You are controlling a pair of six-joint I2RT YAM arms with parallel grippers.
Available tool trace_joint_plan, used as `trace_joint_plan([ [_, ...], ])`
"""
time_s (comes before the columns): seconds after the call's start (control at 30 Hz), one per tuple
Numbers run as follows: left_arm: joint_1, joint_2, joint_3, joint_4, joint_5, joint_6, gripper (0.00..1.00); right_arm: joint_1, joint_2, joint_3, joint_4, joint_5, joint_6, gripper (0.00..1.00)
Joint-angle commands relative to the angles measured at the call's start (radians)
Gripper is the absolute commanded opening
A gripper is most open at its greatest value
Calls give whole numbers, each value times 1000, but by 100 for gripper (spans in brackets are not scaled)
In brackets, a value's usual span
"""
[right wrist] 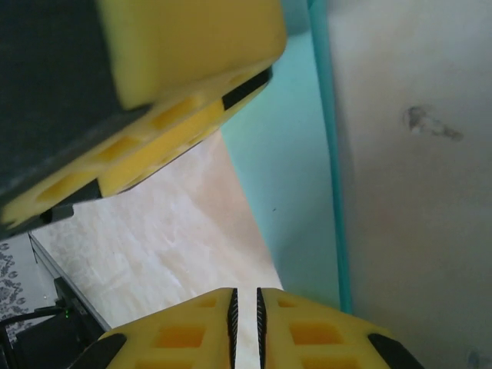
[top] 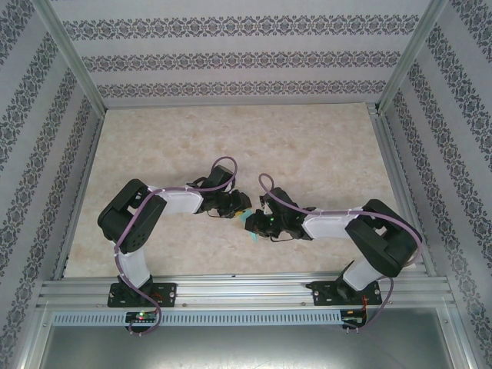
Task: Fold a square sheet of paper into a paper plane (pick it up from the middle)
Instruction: Fold the wing for the fifth time at the center of the table.
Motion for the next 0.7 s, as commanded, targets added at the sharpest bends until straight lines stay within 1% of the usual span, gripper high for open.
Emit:
trace_joint_plan([
  [0.0, 20, 34, -27, -52, -73, -8, 34, -17, 9, 23, 54, -5, 15, 17],
  [0.27, 20, 37, -19, -52, -65, -8, 34, -27, 84, 43, 42, -30, -12, 18],
  [0.37, 20, 27, -10, -43, -45, 6, 35, -27, 107, 31, -13, -11, -29, 16],
  [0.47, 21, -7, 41, -123, -41, 72, 36, -27, 112, 17, -91, 14, -69, 13],
  [0.57, 34, -48, 109, -243, -94, 144, 38, -35, 109, -1, -132, 21, -111, 10],
  [0.67, 60, -92, 118, -239, -89, 170, 41, -50, 119, 3, -162, -4, -155, 9],
])
